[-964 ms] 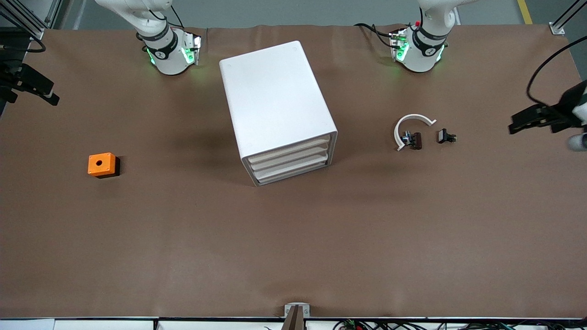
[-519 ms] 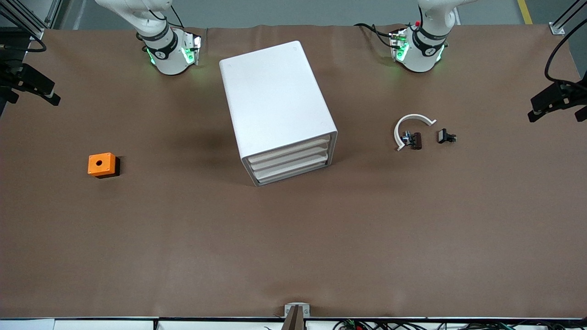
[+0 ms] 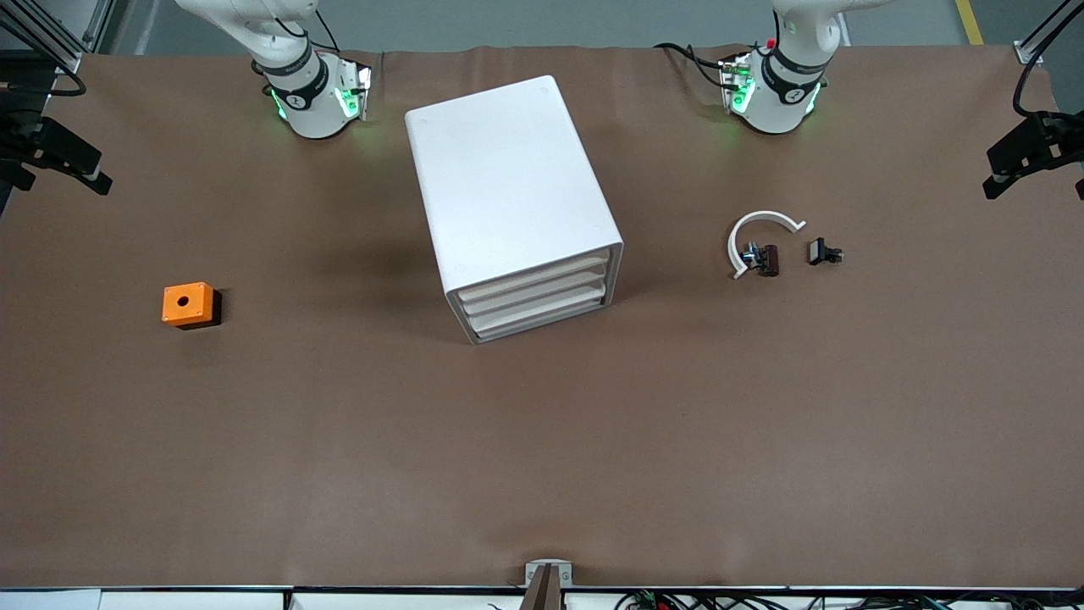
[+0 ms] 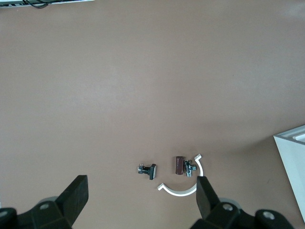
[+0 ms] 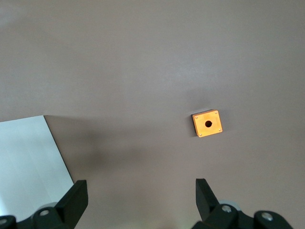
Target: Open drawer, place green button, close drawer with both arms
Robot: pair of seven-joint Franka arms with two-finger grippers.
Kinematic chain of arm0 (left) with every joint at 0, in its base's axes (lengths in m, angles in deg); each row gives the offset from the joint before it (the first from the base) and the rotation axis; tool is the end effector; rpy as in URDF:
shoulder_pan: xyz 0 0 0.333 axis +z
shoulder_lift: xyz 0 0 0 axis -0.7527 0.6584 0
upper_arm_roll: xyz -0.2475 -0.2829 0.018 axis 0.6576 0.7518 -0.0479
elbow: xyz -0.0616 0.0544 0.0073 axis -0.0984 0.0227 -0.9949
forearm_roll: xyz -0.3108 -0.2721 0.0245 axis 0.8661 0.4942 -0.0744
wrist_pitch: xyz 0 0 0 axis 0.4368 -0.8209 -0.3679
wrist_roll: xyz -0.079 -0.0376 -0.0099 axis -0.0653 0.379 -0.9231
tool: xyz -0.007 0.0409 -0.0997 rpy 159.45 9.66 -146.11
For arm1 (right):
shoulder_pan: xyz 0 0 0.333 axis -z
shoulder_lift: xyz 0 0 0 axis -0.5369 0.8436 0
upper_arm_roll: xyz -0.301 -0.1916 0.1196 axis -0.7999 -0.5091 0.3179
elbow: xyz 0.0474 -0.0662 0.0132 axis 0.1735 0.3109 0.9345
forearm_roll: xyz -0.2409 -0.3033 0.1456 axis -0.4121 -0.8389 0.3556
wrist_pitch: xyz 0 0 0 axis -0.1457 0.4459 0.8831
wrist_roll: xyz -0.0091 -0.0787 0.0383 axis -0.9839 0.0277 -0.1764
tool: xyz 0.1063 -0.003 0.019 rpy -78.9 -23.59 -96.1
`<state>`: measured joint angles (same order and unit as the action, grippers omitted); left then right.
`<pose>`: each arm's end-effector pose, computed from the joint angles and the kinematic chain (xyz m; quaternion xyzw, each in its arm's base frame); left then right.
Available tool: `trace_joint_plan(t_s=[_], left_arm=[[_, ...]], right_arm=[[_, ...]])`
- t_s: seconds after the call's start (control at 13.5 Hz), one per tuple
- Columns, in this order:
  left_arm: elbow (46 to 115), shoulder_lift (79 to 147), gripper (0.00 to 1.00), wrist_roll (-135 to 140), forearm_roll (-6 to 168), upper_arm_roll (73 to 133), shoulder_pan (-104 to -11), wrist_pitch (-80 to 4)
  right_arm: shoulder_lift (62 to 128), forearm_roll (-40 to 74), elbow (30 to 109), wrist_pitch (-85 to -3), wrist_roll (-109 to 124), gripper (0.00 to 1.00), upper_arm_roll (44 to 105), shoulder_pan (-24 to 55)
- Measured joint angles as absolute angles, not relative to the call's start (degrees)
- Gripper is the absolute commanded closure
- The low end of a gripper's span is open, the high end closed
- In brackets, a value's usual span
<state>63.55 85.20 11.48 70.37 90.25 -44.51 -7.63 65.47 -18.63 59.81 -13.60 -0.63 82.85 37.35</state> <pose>0.5536 -0.0075 0.7602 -0.9983 0.0293 -0.0476 0.0188 0.5267 -0.0162 0.7389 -0.9989 0.0435 -0.0136 0.0112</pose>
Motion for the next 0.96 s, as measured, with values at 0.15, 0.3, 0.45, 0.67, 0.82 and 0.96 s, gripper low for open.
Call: trace_joint_plan(t_s=[0.15,0.3,0.45,0.67,0.82,0.96], left_arm=[[63.75,85.23,0.0,11.16,70.37,87.1,-47.48,-7.65],[64.43,85.88,0.0,9.86,70.37,86.94,-47.78,-7.65],[64.79,87.39,0.0,9.02,70.37,86.95,-48.37,-8.02],[64.74,88.1,0.0,8.85,71.76,86.77,-48.42,-8.51],[64.58,88.03,0.0,8.84,72.02,86.58,-48.4,-8.51],[64.54,88.03,0.0,8.84,72.03,86.57,-48.41,-8.51]], right_arm=[[65.47,-18.62,59.81,-13.22,-0.63,0.0,82.87,37.35],[65.47,-18.61,59.81,-12.99,-0.63,0.0,82.88,37.35],[65.47,-18.61,59.81,-12.85,-0.63,0.0,82.82,37.35],[65.47,-18.61,59.81,-12.89,-0.63,0.0,82.88,37.35],[65.47,-18.6,59.81,-12.64,-0.63,0.0,82.86,37.35],[65.46,-18.6,59.81,-12.42,-0.63,0.0,82.76,37.35]])
